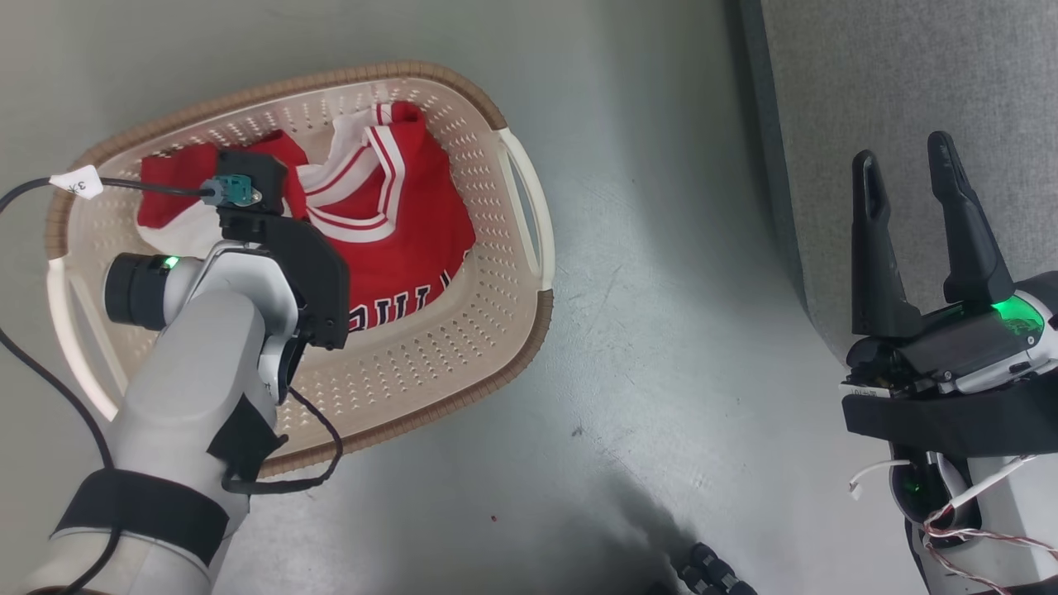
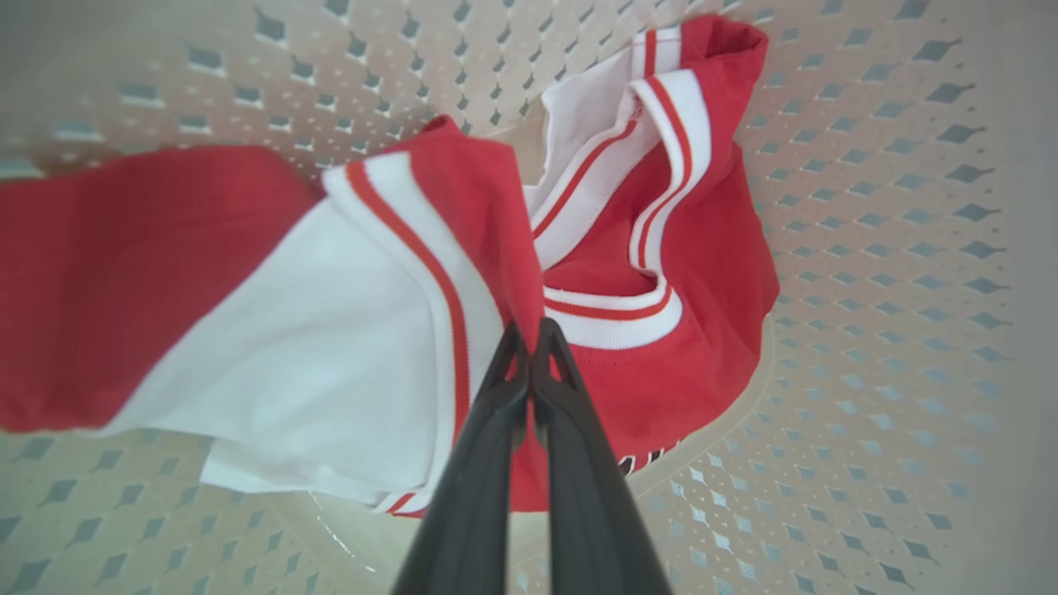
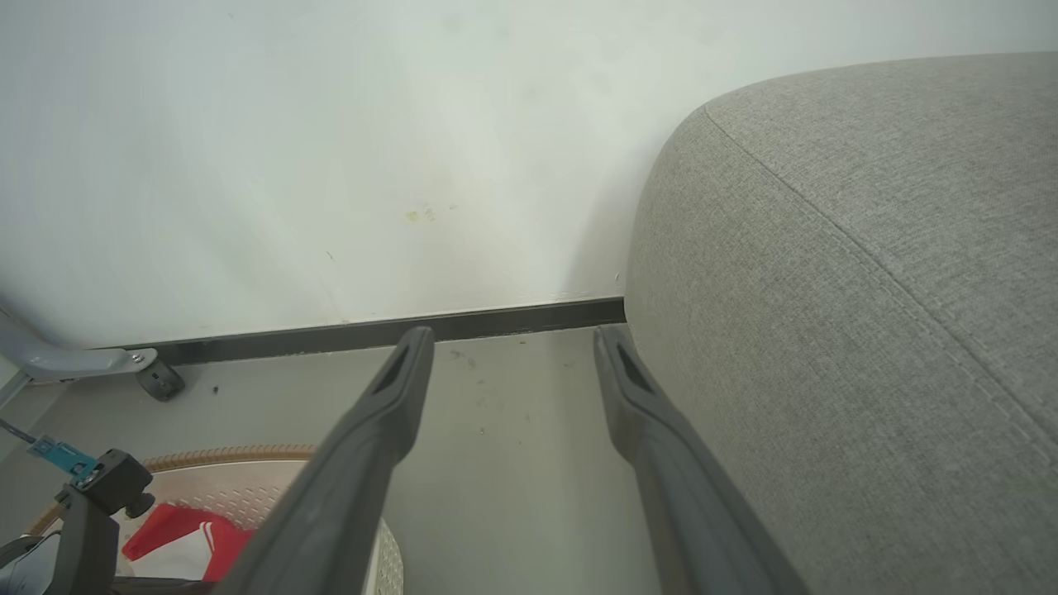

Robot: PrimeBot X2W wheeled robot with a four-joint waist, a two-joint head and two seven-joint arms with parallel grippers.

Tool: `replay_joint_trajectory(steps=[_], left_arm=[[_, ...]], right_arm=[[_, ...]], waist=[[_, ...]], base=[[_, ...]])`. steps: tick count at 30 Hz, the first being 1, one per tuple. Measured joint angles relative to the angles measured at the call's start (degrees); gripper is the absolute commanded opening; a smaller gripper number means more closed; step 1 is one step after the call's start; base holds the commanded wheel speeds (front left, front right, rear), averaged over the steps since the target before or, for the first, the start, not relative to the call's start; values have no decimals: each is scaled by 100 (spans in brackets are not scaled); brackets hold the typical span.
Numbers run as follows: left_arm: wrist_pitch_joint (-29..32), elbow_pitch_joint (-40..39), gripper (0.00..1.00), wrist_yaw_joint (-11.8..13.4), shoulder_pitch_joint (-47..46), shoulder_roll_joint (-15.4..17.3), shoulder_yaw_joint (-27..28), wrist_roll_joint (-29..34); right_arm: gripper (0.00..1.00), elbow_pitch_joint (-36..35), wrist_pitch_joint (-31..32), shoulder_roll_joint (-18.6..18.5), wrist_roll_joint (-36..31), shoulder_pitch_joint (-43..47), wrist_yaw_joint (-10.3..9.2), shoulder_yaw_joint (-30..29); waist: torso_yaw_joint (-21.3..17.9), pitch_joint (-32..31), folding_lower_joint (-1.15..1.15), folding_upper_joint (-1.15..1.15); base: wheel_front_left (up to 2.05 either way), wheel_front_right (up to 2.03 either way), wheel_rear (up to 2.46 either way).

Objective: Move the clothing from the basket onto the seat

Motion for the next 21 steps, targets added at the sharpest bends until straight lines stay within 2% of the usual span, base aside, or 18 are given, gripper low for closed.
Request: replay_joint_trajectory(steps=[5,13,21], left_arm=[[-205,-7,0,-141,12,-76,-2,-31],[-808,-93,0,-588,328,-136,-133,-42],[-1416,-333,0,-738,671,-203,-287,-42]], right_arm=[[100,86,0,-21,-13,-66,1,-64],[100,385,-1,-68,-13,-117,42,-156],[100,644,0,-194,-13,-118,42,-246]], waist=[[55,-130,0,0],[182,-570,0,0],[303,-1125,0,0]], base=[[0,0,0],[0,0,0],[0,0,0]])
